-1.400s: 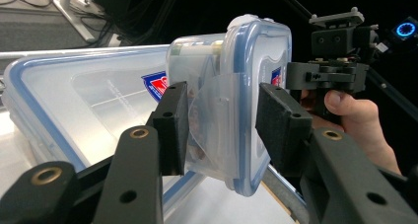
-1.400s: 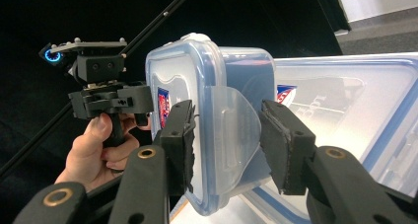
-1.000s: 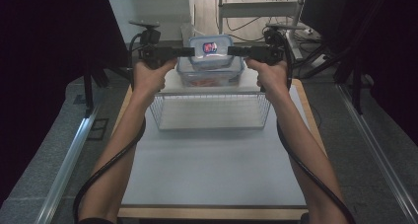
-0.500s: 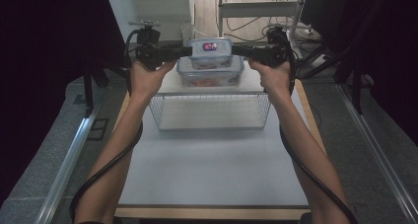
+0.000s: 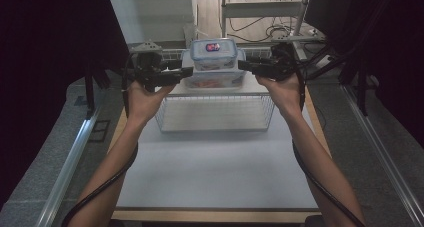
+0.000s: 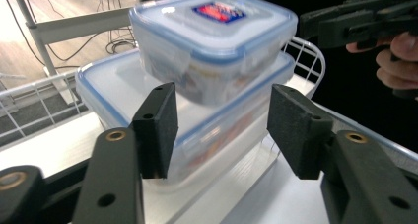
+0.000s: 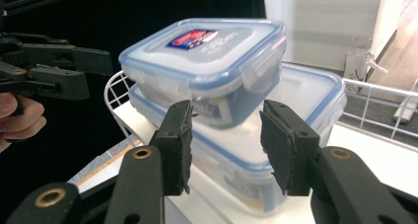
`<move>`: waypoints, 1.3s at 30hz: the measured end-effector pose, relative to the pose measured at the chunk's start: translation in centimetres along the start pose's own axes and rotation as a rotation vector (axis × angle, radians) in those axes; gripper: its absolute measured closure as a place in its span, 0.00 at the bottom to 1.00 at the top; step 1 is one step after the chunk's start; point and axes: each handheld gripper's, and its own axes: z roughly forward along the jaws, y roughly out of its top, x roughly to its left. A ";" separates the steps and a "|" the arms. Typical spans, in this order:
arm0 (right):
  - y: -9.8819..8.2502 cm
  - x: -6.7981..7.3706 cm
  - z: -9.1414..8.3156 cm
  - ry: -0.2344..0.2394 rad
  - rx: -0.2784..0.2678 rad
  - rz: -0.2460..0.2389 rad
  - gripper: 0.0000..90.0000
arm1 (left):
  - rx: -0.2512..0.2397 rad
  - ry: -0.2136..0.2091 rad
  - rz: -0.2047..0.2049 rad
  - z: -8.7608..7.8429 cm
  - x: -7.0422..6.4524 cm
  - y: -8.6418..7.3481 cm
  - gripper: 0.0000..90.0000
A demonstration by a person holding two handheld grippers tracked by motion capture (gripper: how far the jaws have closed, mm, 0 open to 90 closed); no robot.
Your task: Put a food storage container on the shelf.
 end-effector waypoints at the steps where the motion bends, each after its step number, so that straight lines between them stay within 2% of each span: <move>1: -0.2 0.0 0.0 0.002 0.000 -0.004 0.59 | 0.000 0.000 0.008 0.0 -0.1 -0.2 0.46; 2: -0.6 0.1 -0.1 -0.002 0.007 -0.013 0.57 | 0.005 0.003 0.021 0.0 -0.2 -0.7 0.43; 8: -1.4 0.4 -0.3 -0.005 0.021 -0.032 0.52 | 0.017 0.008 0.048 -0.3 -0.7 -1.7 0.37; 12: -2.0 0.8 -0.4 -0.004 0.029 -0.037 0.49 | 0.024 0.002 0.052 -0.5 -1.2 -2.4 0.33; 19: -2.9 1.7 -0.5 -0.016 0.052 -0.081 0.42 | 0.035 -0.011 0.046 -0.7 -1.6 -3.7 0.27; 24: -3.5 2.1 -0.5 -0.020 0.068 -0.094 0.38 | 0.041 -0.017 0.042 -0.8 -1.7 -4.3 0.23; 39: -5.2 3.1 -0.8 -0.026 0.109 -0.135 0.30 | 0.083 -0.009 0.055 -1.3 -2.8 -6.9 0.15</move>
